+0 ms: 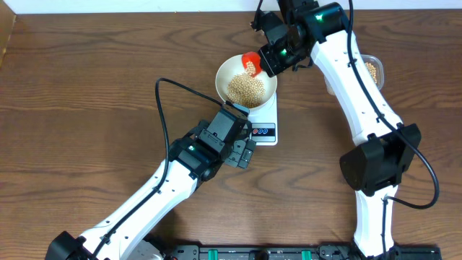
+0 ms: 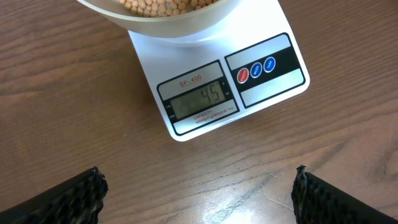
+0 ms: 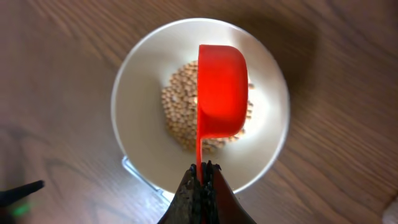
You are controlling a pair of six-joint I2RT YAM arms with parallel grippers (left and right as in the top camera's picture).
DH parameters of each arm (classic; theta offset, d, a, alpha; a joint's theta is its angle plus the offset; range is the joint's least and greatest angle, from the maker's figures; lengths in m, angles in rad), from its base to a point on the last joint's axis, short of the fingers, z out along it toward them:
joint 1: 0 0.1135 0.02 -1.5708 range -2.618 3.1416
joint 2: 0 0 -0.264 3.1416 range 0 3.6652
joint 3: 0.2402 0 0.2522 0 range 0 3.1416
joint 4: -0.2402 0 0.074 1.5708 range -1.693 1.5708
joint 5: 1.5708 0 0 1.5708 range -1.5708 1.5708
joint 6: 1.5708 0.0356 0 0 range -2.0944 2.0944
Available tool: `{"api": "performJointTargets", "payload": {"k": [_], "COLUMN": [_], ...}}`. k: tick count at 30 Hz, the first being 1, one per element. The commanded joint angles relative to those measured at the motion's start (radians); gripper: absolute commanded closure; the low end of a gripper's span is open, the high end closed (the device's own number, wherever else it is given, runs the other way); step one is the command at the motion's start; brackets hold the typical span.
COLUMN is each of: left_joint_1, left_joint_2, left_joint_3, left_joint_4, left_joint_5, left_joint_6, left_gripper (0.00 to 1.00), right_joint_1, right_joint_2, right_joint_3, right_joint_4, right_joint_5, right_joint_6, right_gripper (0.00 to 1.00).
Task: Scoop item into bowl and weigh 50g on scale
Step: 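Tilt the red scoop further over the bowl to empty it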
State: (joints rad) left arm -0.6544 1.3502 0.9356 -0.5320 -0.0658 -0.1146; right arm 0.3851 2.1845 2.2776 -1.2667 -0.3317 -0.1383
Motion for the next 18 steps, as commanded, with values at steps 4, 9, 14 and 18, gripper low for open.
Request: {"api": "performJointTargets", "payload": {"k": [4, 9, 14, 18], "left_joint_1": [0.003, 0.003, 0.003, 0.003], "left_joint_2": [0.002, 0.002, 0.002, 0.002], "left_joint_3": [0.001, 0.001, 0.001, 0.001], "left_joint_4": [-0.002, -0.002, -0.002, -0.002], "left_joint_5": [-0.002, -0.002, -0.002, -0.002], "left_joint_6": [0.009, 0.009, 0.009, 0.009], "left_gripper": [0.03, 0.03, 0.03, 0.03], "right_joint_1": [-0.069, -0.127, -0.162, -0.175], "right_joint_2": [-0.033, -0.033, -0.033, -0.033], "right_joint_3": [0.024, 0.024, 0.024, 0.024], "right_joint_4": [-0.001, -0.006, -0.021, -0.039], "right_joint_5": [-0.217, -0.36, -0.427, -0.476], "right_joint_6": [0.002, -0.017, -0.026, -0.051], "right_gripper": [0.99, 0.99, 0.99, 0.99]}}
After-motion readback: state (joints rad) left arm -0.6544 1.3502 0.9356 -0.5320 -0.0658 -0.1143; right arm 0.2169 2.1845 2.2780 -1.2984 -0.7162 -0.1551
